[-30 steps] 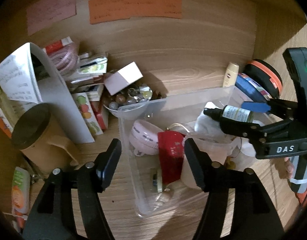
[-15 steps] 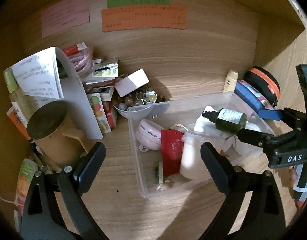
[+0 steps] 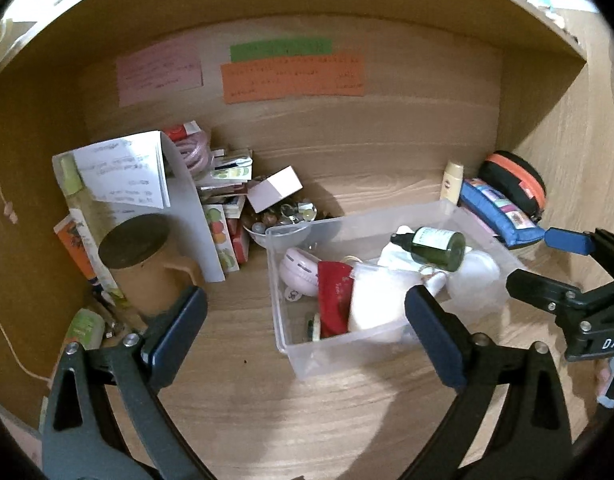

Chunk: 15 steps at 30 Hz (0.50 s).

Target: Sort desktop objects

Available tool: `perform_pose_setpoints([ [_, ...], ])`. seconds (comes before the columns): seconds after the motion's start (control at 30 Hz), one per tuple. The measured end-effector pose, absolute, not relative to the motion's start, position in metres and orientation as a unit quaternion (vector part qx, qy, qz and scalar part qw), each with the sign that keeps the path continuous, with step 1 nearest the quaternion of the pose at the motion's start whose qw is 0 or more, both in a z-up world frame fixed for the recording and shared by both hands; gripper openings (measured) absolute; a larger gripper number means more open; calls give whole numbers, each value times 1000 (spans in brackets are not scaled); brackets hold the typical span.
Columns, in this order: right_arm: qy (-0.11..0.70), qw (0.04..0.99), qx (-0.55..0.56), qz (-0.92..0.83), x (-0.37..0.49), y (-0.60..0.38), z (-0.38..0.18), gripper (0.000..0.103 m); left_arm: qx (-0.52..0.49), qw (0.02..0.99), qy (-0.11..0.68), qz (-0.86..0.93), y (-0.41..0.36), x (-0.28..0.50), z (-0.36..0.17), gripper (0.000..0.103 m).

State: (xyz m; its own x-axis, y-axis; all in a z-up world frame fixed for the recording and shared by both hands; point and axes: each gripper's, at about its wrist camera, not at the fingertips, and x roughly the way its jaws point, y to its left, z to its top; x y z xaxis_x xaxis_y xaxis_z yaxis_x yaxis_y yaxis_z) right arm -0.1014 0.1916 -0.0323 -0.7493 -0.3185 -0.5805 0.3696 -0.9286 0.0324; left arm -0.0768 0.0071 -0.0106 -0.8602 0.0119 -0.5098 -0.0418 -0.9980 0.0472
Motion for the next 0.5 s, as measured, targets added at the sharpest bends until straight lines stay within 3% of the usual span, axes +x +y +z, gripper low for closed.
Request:
perform_pose_setpoints([
  [0.5,15,187,247,-951,-51,197,-18,103,-226,-1,35,974,22,-30,-5,102],
])
